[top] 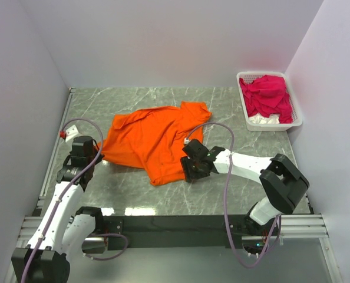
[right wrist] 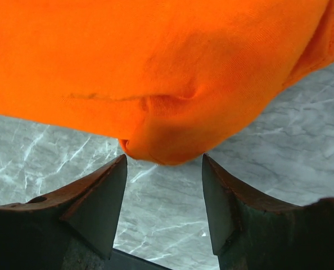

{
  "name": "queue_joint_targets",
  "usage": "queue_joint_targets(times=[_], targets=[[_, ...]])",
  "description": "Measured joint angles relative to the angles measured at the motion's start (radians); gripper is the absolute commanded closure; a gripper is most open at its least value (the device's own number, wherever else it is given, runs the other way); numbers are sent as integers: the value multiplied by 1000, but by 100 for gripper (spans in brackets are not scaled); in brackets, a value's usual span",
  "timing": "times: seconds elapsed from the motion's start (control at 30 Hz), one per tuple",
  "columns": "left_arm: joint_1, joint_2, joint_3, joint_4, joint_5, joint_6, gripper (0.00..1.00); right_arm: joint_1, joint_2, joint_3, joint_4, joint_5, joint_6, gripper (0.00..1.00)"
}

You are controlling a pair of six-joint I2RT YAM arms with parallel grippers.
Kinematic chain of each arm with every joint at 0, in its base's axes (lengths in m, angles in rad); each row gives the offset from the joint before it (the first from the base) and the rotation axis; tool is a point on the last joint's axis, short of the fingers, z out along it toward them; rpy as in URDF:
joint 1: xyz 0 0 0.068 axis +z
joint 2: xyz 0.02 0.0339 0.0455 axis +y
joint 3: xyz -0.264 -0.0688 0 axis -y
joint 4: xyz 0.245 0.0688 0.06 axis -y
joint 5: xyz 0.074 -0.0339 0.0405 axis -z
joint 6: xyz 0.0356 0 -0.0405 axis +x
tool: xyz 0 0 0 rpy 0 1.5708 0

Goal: Fold and stack the t-shirts
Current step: Flatten the tshirt out

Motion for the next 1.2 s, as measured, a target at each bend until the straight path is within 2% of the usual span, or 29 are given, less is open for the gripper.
queue_joint_targets(times=[0.07,0.2,0.27,0.37,0.47,0.57,0.63,0.67,0.77,0.8,0.87,0.93,1.1,1.2], targets=[[0,11,0,4,0,6,99,0,11,3,2,1,10,45],[0,24,0,4,-2,7,99,0,23,34,-2,21,16,95],[0,22,0,3,-11,7,99,0,24,63,-11,49,13,100],[0,4,0,-2,-31,5,99,-7,24,134,-84,107,-2,100],[0,-15,0,-7,-51,3,99,-41,32,276,-213,144,-39,100],[0,-21,0,-11,-62,3,99,-119,103,534,-346,162,-86,100],[0,-19,0,-14,-62,4,99,-166,193,719,-408,162,-110,95],[0,-19,0,-15,-62,4,99,-184,245,809,-421,162,-120,93],[0,-18,0,-15,-60,5,99,-227,386,999,-433,165,-137,64],[0,-18,0,-15,-60,5,99,-235,414,1020,-423,163,-138,59],[0,-14,0,-14,-59,6,99,-238,428,1003,-397,152,-148,52],[0,-10,0,-15,-56,6,99,-233,403,919,-333,127,-145,51],[0,-5,0,-14,-51,6,99,-235,233,586,-190,76,-126,60],[0,-4,0,-14,-47,6,99,-243,154,455,-131,35,-114,63]])
